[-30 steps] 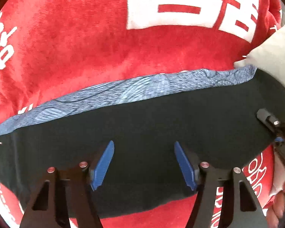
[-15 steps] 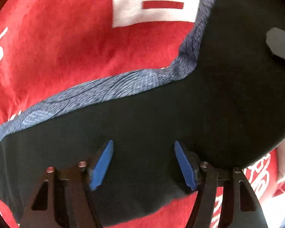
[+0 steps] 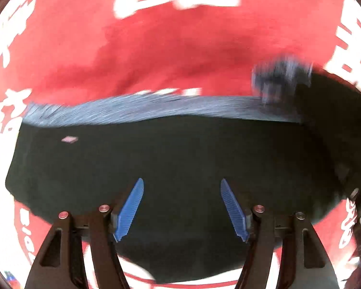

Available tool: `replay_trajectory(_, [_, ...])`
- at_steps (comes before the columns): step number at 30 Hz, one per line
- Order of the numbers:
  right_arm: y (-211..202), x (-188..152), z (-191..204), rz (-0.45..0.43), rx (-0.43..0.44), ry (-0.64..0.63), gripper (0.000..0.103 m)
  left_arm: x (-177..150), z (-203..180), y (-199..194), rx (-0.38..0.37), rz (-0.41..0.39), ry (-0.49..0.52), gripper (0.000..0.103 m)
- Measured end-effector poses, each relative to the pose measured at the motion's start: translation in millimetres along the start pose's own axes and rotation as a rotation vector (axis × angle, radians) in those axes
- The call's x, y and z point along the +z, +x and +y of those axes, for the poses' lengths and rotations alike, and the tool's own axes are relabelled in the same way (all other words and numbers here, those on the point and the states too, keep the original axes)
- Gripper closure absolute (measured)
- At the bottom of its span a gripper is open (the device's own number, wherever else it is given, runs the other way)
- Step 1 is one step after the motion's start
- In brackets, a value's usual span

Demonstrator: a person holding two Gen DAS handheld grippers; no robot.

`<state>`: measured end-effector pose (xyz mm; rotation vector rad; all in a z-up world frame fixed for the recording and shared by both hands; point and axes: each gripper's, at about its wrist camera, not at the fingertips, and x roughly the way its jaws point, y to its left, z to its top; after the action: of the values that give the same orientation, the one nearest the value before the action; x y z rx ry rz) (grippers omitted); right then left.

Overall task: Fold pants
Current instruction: 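Fold the leg end over toward the waistband with the right gripper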

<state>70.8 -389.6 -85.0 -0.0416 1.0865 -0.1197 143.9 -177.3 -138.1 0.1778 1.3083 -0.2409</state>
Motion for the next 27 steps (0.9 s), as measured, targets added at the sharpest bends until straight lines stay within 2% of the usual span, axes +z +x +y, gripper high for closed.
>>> replay_trajectory(2, [20.3,-8.2,29.5,0.055,-0.035,-0.048,0.089,-3.0,18.4,3.2,0.034,-0.001,-0.029,0.021])
replay_trajectory(3, [29.4,-13.2,43.2,0.076,-0.067,-0.079,0.089,-4.0,25.0,3.4,0.043,-0.009,-0.039,0.018])
replay_trajectory(6, [43.9,-25.2,72.3,0.103,-0.169,-0.169,0.083,-9.2,34.9,1.3,0.036,-0.006,-0.042,0.018])
replay_trajectory(7, [46.4,-29.4,81.3,0.105,-0.207,-0.206,0.079,-10.7,32.5,-1.4,0.030,-0.006,-0.040,0.018])
replay_trajectory(8, [46.3,-32.8,88.6,0.102,-0.227,-0.241,0.070,-15.6,40.4,0.9,0.022,-0.007,-0.038,0.018])
replay_trajectory(9, [43.3,-36.3,94.9,0.100,-0.225,-0.274,0.066,-13.6,44.8,-0.4,0.009,-0.009,-0.035,0.018])
replay_trajectory(10, [38.4,-37.8,97.6,0.097,-0.212,-0.289,0.055,-12.1,45.7,-4.9,-0.011,-0.012,-0.031,0.018])
replay_trajectory(12, [22.9,-41.4,97.0,0.091,-0.172,-0.293,0.052,-1.3,31.8,1.5,-0.059,-0.014,-0.021,0.018])
replay_trajectory(16, [-18.6,-48.4,64.4,0.075,-0.055,-0.133,0.048,5.2,0.3,-19.9,-0.214,-0.009,0.054,0.018])
replay_trajectory(19, [-32.5,-56.4,33.0,0.103,-0.023,-0.015,0.048,8.9,-31.8,-23.2,-0.311,0.016,0.139,0.018])
replay_trajectory(24, [-29.7,-76.4,2.8,0.162,-0.016,0.090,0.048,14.2,-72.8,-16.8,-0.332,0.053,0.201,0.018])
replay_trajectory(26, [-26.7,-80.8,-4.6,0.176,-0.006,0.117,0.048,17.4,-74.7,-6.2,-0.343,0.079,0.198,0.025])
replay_trajectory(27, [-27.5,-84.3,-7.5,0.178,0.002,0.133,0.048,18.9,-78.1,-0.9,-0.345,0.105,0.207,0.044])
